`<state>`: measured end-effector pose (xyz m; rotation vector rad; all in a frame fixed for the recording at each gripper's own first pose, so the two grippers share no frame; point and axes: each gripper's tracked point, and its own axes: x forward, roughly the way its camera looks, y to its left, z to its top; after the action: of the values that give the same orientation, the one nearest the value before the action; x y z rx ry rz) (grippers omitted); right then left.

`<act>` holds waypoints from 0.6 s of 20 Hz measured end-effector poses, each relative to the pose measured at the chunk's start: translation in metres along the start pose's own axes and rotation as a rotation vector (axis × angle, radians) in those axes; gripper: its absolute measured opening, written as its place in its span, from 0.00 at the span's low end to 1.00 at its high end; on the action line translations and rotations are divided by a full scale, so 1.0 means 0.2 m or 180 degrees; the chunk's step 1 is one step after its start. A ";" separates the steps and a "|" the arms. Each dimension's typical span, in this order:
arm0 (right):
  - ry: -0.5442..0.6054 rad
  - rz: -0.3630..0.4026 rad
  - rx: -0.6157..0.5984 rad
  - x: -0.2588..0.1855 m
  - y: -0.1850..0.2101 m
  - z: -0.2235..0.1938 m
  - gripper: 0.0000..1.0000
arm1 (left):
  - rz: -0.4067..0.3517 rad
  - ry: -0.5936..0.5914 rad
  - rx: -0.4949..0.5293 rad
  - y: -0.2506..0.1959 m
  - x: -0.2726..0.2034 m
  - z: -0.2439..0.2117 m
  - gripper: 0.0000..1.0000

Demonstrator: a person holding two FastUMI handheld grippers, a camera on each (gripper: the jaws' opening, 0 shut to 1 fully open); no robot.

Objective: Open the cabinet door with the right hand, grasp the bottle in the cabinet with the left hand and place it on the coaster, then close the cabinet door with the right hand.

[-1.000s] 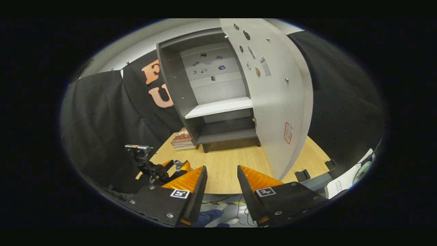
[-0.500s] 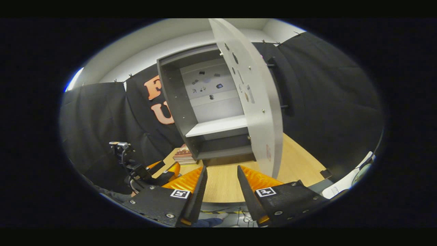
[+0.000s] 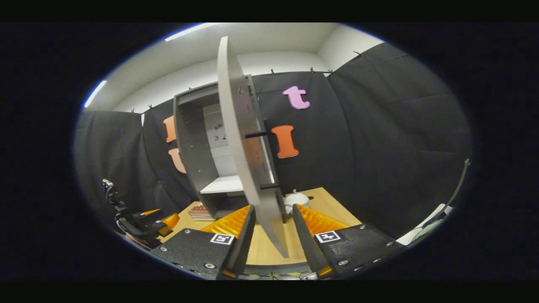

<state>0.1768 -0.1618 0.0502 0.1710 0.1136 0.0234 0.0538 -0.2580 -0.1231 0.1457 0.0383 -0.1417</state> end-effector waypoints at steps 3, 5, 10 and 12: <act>-0.0028 0.0073 0.0039 0.10 -0.06 0.06 0.56 | -0.0010 0.0054 0.0038 -0.01 -0.02 0.00 0.95; -0.0016 0.0119 0.0039 0.15 -0.07 0.05 0.57 | 0.0021 0.0112 0.0052 0.00 -0.03 -0.02 0.96; -0.0037 0.0146 -0.0081 0.19 -0.04 0.06 0.57 | 0.0123 0.0165 0.0076 0.06 -0.04 -0.03 0.96; -0.0023 0.0165 -0.0106 0.19 -0.01 0.06 0.57 | 0.0168 0.0164 0.0068 0.09 -0.03 -0.04 0.96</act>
<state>0.2149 -0.1648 0.0566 0.1407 0.1015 0.0763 0.0509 -0.2395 -0.1275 0.1716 0.0841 -0.0855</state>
